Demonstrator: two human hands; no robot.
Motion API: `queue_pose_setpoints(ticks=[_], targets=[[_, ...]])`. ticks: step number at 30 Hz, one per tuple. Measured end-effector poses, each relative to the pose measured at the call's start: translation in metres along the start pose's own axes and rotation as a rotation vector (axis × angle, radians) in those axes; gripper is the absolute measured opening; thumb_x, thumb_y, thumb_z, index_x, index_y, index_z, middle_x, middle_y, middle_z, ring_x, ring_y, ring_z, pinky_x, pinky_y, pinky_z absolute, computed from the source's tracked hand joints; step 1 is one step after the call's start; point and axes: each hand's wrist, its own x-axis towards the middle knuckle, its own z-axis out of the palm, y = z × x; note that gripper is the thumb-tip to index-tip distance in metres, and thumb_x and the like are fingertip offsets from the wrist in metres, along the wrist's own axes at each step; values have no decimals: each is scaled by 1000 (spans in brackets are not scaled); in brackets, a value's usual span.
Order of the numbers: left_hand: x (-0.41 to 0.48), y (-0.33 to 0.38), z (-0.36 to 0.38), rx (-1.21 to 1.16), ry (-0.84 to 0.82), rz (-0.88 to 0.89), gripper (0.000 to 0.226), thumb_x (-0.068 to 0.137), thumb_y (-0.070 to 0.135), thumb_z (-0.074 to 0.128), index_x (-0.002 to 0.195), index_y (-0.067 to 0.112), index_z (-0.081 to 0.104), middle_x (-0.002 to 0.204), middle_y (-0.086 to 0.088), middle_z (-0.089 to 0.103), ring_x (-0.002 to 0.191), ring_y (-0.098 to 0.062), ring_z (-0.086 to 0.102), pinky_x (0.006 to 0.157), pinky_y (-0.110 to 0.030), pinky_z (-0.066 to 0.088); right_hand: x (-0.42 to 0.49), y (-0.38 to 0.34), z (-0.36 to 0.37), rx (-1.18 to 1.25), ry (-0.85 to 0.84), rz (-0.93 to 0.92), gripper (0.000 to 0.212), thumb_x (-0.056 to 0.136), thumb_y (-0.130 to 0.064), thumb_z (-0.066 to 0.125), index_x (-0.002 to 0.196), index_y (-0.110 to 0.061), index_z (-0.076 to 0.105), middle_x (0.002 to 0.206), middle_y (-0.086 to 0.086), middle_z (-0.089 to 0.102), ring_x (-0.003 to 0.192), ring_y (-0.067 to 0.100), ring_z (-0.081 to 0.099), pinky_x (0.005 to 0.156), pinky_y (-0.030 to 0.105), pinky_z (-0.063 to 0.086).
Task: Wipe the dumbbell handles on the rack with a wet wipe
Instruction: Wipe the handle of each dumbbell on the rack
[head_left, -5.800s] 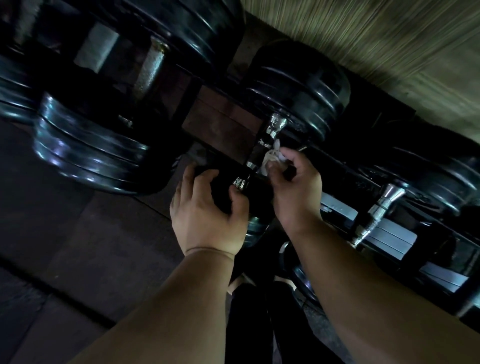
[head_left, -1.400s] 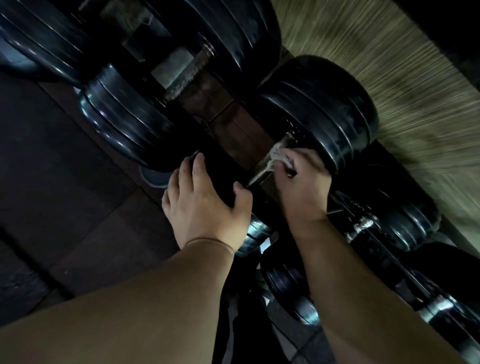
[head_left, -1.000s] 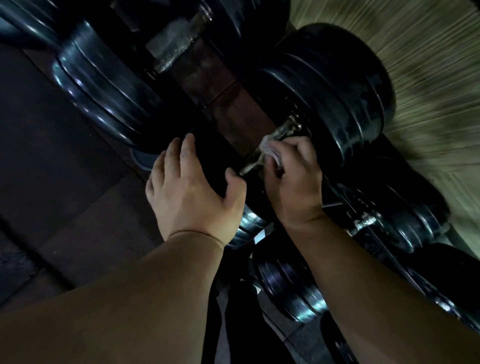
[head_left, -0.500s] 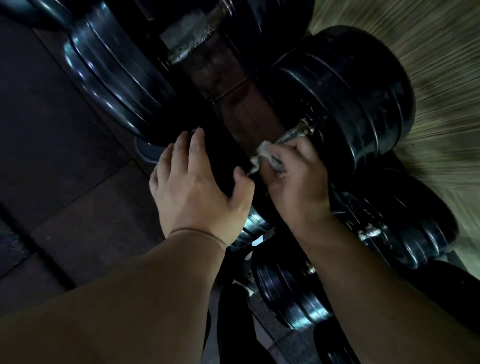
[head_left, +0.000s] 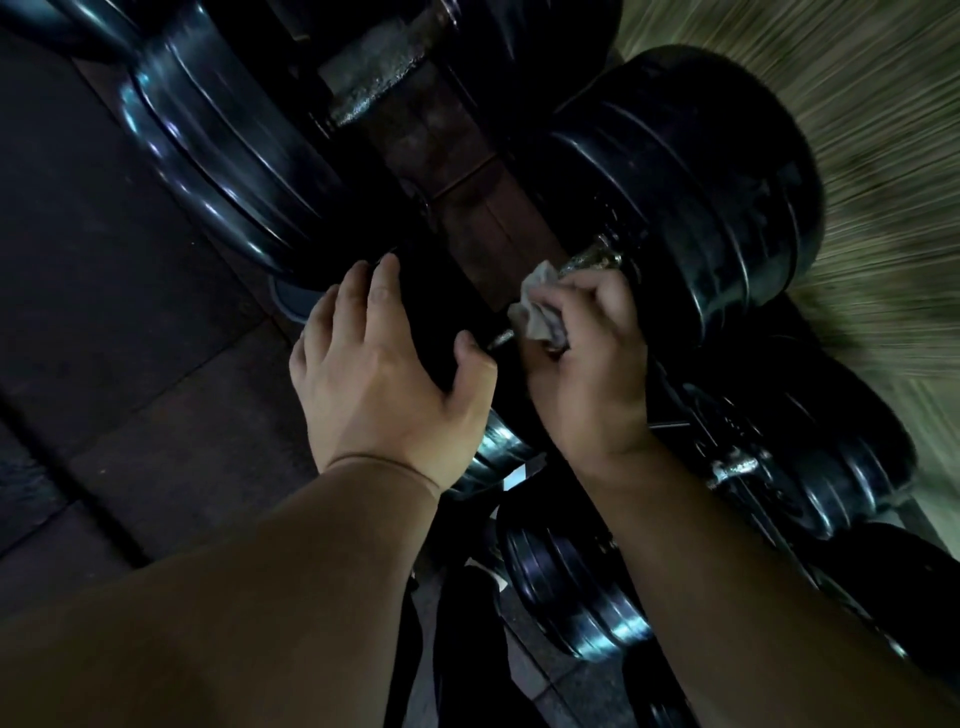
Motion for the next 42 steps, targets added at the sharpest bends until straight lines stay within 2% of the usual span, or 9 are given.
queue_pose_setpoints(ticks=[7,12,17,22,28,32,35,37,42], targets=[[0,0,1,5,24,8,86,83,60,40,157,15,39,161,-8,43,149,-32,34,122,-53,29,-5,0,-12,106,-159,-23,34,95,-27,59,110,2,70,121,13,51,99,17,62,76,21,58],[0,0,2,8,34,13,86,84,59,40,157,14,39,161,-9,44,150,-32,34,122,-54,29,-1,10,-10,75,-132,-28,16,89,0,69,104,3,73,120,19,52,103,16,61,84,20,57],[0,-1,2,1,25,14,87,83,60,39,157,13,39,161,-10,43,150,-33,34,123,-54,29,-2,9,-3,67,-30,-30,29,83,-1,78,110,1,70,118,15,56,96,9,59,82,15,54],[1,-1,1,15,23,14,88,82,60,38,157,13,39,161,-11,43,150,-34,35,124,-52,26,-1,13,1,61,-145,-162,23,89,-1,71,110,5,70,114,18,59,105,22,66,83,34,60],[0,-2,3,13,29,17,87,83,59,40,157,14,39,161,-10,43,149,-34,35,123,-54,28,18,18,-12,27,-88,-186,15,90,1,69,105,3,73,106,18,59,102,15,65,83,28,59],[-1,-2,2,2,37,15,87,82,59,41,157,13,40,161,-11,44,149,-35,35,123,-54,28,-10,11,4,-69,-313,-185,31,83,4,72,107,-15,66,109,3,52,82,24,66,63,40,59],[0,-3,2,5,29,19,87,83,59,40,157,13,39,161,-10,43,149,-34,35,123,-54,28,-1,15,-1,-62,-182,-158,17,88,1,68,102,-7,72,106,9,58,89,25,67,71,43,60],[1,-3,2,13,28,24,87,84,59,40,158,14,38,161,-10,43,149,-34,35,122,-55,29,2,13,-4,-16,-49,-99,15,92,-4,67,105,-3,73,107,14,59,99,21,67,82,37,59],[-1,-3,2,11,14,20,88,83,61,38,159,17,35,163,-8,40,151,-33,31,124,-53,26,-17,-7,6,-10,46,159,19,83,0,76,101,-5,75,104,12,62,88,11,62,79,8,49]])
